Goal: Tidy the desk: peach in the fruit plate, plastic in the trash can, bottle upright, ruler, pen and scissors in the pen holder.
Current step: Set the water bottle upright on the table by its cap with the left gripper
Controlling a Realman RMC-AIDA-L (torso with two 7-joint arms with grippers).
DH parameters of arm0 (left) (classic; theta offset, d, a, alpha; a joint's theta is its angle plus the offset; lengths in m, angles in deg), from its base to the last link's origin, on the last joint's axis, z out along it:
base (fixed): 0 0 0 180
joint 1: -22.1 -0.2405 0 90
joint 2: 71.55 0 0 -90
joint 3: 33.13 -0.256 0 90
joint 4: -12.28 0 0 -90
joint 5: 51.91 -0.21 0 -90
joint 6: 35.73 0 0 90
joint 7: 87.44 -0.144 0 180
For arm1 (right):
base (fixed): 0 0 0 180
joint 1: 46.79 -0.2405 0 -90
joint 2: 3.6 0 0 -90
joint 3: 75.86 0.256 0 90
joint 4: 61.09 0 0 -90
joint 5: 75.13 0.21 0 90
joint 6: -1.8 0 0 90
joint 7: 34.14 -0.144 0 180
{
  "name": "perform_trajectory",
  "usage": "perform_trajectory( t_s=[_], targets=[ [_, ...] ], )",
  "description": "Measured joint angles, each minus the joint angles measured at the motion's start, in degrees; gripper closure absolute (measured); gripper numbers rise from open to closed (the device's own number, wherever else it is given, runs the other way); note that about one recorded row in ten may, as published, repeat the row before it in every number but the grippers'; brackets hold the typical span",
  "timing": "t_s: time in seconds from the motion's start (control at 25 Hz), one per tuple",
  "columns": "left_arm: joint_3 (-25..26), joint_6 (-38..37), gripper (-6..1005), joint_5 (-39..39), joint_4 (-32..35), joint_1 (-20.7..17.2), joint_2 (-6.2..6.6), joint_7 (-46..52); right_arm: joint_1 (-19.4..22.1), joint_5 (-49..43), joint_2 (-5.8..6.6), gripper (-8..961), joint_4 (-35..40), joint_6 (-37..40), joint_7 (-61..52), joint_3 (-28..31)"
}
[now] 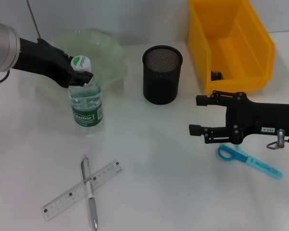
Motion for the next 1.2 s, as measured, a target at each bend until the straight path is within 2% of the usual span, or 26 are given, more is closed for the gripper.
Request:
perform_trajectory(
  t_s=[0.76, 1.2],
  targets=[
    [-0.48, 0.51, 554, -0.09, -3.14, 0.61, -0.05, -0.17, -0.06, -0.20, -0.07, 127, -0.22, 0.04, 0.00, 0.00],
    [0.19, 0.25, 312, -0.41, -2.03, 0.62, -0.01, -0.18, 0.00, -0.20, -0.13, 127, -0.35, -0.01, -0.04, 0.00]
  ],
)
